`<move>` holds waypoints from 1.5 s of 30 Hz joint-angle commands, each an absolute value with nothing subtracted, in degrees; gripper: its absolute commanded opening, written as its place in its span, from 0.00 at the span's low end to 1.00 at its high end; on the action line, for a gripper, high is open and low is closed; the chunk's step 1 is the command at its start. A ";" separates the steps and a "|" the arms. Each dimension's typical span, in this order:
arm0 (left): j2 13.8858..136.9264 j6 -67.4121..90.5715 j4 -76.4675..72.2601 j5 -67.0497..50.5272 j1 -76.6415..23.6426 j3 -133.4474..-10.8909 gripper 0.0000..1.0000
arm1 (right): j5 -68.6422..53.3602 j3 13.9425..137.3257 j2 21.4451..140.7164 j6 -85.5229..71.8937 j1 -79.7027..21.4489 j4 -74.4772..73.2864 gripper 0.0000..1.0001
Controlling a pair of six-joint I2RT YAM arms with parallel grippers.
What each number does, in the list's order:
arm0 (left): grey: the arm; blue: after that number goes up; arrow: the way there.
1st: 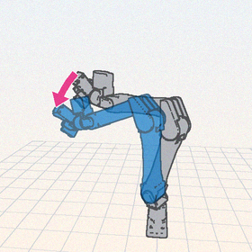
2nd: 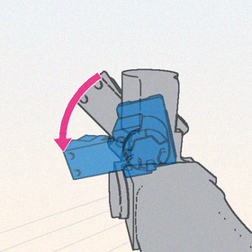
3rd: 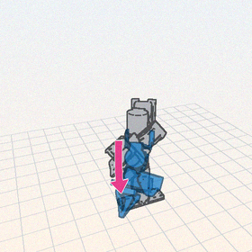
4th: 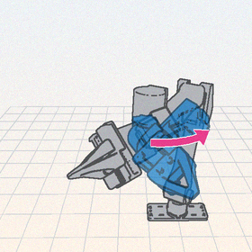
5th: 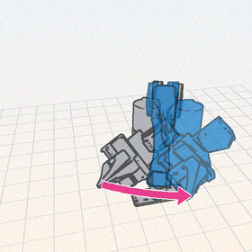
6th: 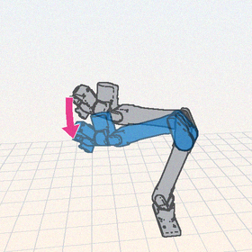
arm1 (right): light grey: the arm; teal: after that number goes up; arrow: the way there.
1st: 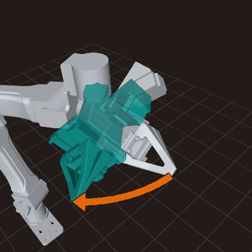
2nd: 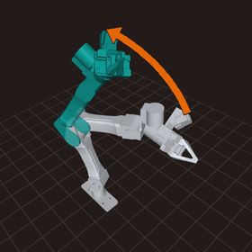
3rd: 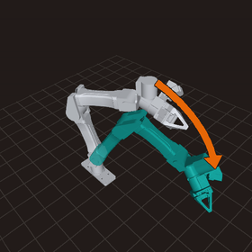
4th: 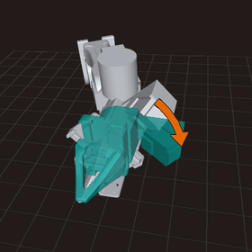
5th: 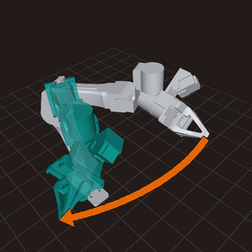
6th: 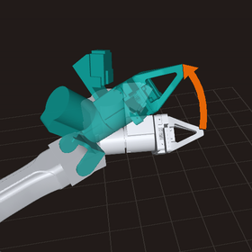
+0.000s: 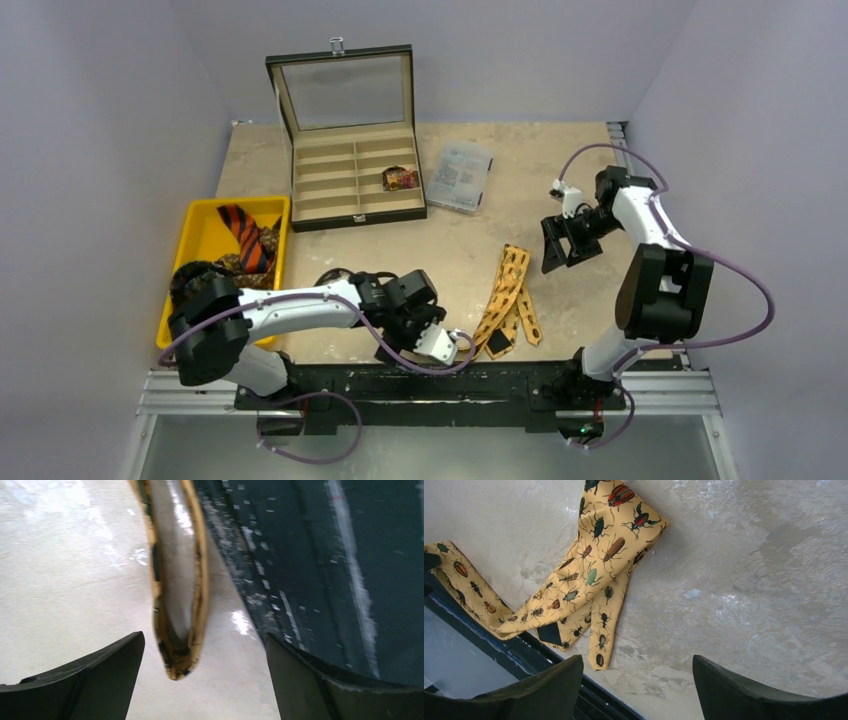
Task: Roll the ties
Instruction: Flatten out the tie at the center of the board.
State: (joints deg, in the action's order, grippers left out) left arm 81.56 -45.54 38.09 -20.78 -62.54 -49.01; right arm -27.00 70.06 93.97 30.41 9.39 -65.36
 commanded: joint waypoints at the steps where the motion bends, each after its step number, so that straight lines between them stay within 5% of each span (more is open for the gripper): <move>1: 84.18 -42.67 27.64 -8.73 -64.56 -50.84 0.91 | -27.23 72.43 90.55 30.40 9.47 -64.83 0.81; 4: 87.03 -42.53 26.68 -5.24 -65.90 -51.34 0.86 | -26.65 71.67 88.93 30.83 9.44 -64.66 0.81; 6: 88.89 -42.72 27.05 -4.08 -66.65 -51.67 0.73 | -26.35 71.05 88.25 30.94 9.45 -64.31 0.81; 7: 89.87 -42.71 28.25 -3.86 -66.78 -52.25 0.61 | -26.13 70.79 87.96 31.05 9.43 -64.13 0.81; 10: 89.64 -41.81 37.26 -5.97 -65.42 -57.42 0.01 | -25.49 70.73 87.34 32.05 9.46 -63.92 0.81; 16: 85.65 -39.60 69.94 -35.03 -44.45 -89.28 0.00 | -21.37 70.54 86.59 35.25 9.38 -63.89 0.81; 25: 111.91 -38.63 93.43 -29.49 -4.05 -121.14 0.00 | -15.12 68.34 83.82 33.23 1.24 -59.14 0.83; 36: 108.84 -37.38 84.70 -23.79 5.63 -104.39 0.00 | -14.98 62.60 85.00 25.17 -19.92 -47.35 0.82; 45: 108.02 -38.40 88.17 -24.73 7.43 -107.18 0.00 | -9.20 54.21 86.59 23.51 -35.85 -38.25 0.70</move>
